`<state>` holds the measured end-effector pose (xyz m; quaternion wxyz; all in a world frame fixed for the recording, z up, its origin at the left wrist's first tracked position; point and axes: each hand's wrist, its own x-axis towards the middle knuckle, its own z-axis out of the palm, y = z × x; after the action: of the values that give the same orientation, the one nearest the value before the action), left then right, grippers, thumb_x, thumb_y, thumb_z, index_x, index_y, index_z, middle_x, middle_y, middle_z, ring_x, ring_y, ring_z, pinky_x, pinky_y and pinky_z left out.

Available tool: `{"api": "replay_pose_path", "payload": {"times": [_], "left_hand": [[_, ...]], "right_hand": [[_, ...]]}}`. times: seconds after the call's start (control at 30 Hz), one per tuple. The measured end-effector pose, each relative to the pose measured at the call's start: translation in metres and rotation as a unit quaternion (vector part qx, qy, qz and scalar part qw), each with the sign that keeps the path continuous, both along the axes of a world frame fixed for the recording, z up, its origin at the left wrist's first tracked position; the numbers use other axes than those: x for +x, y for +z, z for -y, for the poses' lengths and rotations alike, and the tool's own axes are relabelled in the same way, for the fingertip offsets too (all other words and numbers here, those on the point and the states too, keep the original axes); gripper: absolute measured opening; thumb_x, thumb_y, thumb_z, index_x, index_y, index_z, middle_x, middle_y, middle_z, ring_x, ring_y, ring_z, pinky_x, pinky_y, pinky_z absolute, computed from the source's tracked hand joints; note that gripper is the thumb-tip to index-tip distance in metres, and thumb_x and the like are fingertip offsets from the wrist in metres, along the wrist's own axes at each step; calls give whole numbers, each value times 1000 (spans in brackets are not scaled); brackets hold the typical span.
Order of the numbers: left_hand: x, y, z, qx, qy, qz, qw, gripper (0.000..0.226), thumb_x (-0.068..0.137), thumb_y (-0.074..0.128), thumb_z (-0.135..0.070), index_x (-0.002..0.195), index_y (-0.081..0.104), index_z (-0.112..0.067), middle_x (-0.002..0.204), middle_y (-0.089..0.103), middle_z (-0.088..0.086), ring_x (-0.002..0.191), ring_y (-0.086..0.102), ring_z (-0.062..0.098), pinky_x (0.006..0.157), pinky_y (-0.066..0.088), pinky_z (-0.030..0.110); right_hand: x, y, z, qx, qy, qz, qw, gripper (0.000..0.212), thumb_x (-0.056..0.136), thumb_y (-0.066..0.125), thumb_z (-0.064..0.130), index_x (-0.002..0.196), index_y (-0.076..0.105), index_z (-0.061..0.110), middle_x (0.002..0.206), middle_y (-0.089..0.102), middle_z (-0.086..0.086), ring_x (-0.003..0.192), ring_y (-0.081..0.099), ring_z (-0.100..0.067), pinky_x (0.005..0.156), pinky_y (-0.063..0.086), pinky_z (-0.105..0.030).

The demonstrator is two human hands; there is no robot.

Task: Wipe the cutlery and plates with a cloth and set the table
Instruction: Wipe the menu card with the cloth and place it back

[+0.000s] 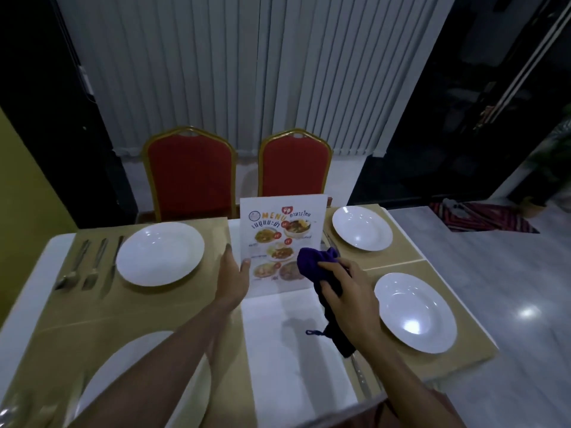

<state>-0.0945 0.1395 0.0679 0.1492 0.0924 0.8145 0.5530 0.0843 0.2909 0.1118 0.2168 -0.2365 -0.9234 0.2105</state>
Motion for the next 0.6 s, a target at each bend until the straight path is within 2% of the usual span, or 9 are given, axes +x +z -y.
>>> {"api": "replay_pose_path", "payload": {"times": [0.07, 0.13, 0.23, 0.33, 0.43, 0.53, 0.6], "left_hand": [[-24, -11, -17, 14, 2, 30, 999, 51, 102, 45, -15, 150, 27, -12, 148, 44, 12, 130, 49, 32, 101, 44, 42], [-39, -23, -24, 11, -17, 50, 999, 34, 102, 43, -14, 136, 44, -16, 133, 58, 9, 117, 59, 31, 93, 53, 44], [-51, -35, -26, 2, -11, 51, 999, 14, 101, 46, -16, 111, 56, -20, 116, 67, 4, 107, 65, 30, 88, 56, 52], [-48, -33, -27, 13, -3, 41, 999, 13, 97, 50, -21, 101, 61, -28, 109, 70, -2, 99, 67, 24, 86, 56, 54], [-30, 0, -30, 32, 17, 40, 999, 13, 94, 49, -31, 98, 61, -31, 104, 72, -6, 92, 69, 22, 84, 57, 52], [12, 52, -35, 131, 80, 86, 984, 16, 101, 46, -25, 105, 61, -23, 108, 72, 5, 91, 71, 24, 84, 57, 48], [44, 76, -39, 202, 102, 98, 969, 23, 105, 40, -28, 115, 57, -16, 112, 71, 9, 96, 70, 29, 83, 57, 48]], "right_hand": [[-5, -8, -19, -9, -6, -6, 1000, 35, 92, 64, 23, 126, 63, 28, 133, 54, 8, 112, 53, -15, 82, 48, -31], [-6, -14, -31, -12, 0, -7, 1000, 35, 91, 66, 21, 126, 64, 28, 131, 55, 9, 111, 52, -13, 81, 43, -26], [-5, -19, -45, -20, 6, -9, 1000, 36, 90, 67, 18, 125, 65, 26, 129, 56, 8, 109, 53, -13, 78, 40, -23], [-1, -18, -61, -28, 19, -8, 999, 37, 90, 67, 20, 126, 64, 28, 130, 56, 9, 111, 53, -15, 78, 45, -27], [-4, -3, -76, -58, 19, -56, 997, 37, 90, 68, 19, 125, 63, 30, 128, 56, 8, 111, 54, -17, 81, 48, -31], [-13, 27, -83, -54, 39, -141, 988, 38, 89, 68, 16, 126, 64, 27, 127, 57, 3, 109, 55, -19, 83, 44, -29], [-23, 44, -75, -25, 79, -160, 984, 39, 91, 63, 21, 129, 62, 26, 130, 57, 1, 110, 54, -21, 87, 46, -34]]}}
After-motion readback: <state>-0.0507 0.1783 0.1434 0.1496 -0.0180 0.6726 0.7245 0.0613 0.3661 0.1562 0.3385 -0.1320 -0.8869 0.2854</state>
